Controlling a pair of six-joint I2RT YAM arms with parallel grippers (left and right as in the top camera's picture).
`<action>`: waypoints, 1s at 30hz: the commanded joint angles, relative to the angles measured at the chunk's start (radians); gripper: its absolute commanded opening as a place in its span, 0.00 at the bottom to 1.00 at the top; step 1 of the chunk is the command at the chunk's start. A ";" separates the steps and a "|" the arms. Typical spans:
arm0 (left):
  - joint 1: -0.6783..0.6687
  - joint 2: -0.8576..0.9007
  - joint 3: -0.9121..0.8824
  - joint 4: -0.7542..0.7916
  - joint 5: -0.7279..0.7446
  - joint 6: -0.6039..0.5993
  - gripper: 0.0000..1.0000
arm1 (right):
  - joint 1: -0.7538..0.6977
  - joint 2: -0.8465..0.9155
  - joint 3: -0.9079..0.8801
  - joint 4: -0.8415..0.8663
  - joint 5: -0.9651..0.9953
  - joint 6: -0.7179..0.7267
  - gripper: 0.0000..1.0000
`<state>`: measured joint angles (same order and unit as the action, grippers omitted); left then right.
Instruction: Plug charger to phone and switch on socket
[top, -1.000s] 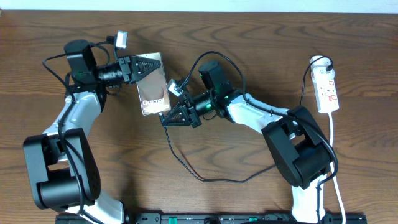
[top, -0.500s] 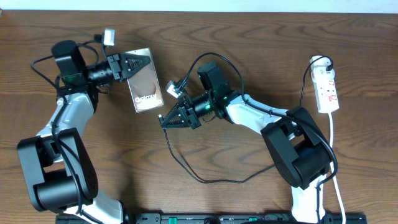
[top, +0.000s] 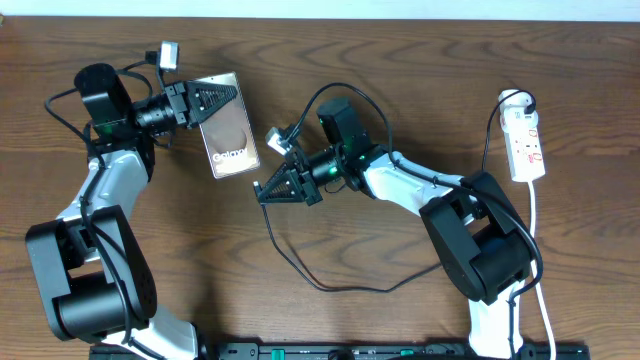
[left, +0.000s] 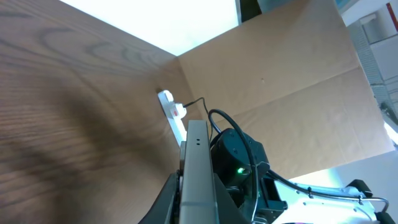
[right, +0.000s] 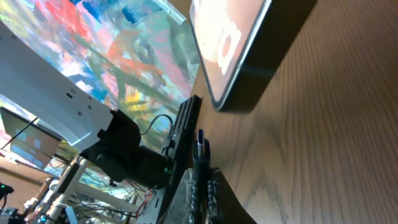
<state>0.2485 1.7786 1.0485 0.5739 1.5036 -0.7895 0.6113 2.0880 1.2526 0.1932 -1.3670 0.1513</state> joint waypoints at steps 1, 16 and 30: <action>0.001 0.005 0.001 0.008 0.040 -0.016 0.07 | 0.005 0.008 0.002 0.009 -0.035 0.013 0.01; 0.001 0.005 0.001 0.008 0.041 -0.016 0.07 | 0.006 0.009 0.002 0.031 -0.039 0.013 0.01; 0.001 0.005 0.001 0.008 0.041 -0.016 0.08 | 0.006 0.009 0.002 0.031 -0.039 0.017 0.01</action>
<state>0.2485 1.7786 1.0485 0.5739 1.5139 -0.7895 0.6113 2.0880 1.2526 0.2226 -1.3834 0.1574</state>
